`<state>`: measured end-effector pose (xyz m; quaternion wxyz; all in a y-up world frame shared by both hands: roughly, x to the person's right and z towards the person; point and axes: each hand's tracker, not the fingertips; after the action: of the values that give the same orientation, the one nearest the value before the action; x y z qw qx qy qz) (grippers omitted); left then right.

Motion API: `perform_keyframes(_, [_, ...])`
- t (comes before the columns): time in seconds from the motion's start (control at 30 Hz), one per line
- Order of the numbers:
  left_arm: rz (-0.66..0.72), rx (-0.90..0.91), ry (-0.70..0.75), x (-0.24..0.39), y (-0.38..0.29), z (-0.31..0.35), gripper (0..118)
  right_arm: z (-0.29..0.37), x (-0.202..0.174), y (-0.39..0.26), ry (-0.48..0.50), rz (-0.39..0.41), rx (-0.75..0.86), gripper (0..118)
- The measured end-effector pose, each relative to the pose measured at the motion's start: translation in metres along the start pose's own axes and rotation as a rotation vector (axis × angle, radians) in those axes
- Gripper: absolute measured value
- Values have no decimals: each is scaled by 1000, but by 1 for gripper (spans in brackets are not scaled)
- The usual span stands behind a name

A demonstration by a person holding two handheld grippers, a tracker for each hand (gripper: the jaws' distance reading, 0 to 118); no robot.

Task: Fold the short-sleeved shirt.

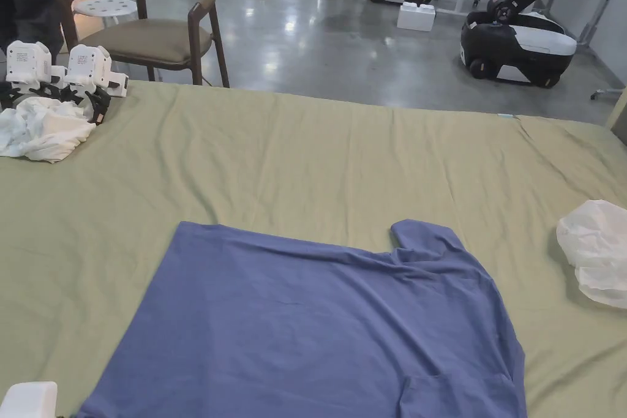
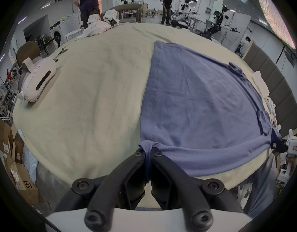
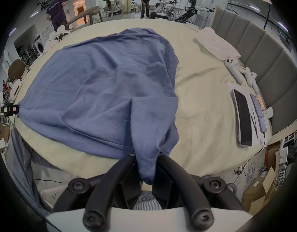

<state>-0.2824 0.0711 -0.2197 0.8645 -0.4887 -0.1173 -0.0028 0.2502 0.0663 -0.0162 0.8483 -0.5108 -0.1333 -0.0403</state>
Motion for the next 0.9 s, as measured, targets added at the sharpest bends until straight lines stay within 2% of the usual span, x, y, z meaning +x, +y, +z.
perform_keyframes(0.17, [6,99,-29,5,39,10,1,26,8,39,19,-27,81,6])
perform_keyframes(0.37, [-28,153,-24,14,108,-9,1,18,15,109,11,-24,129,6])
perform_keyframes(0.63, [-59,107,-7,23,182,-78,1,-52,22,190,8,-37,95,6])
perform_keyframes(0.83, [-83,19,12,32,199,-121,1,-107,19,205,-14,-69,2,8])
perform_keyframes(0.9, [-107,7,29,36,200,-129,6,-117,17,204,-26,-69,-3,11])
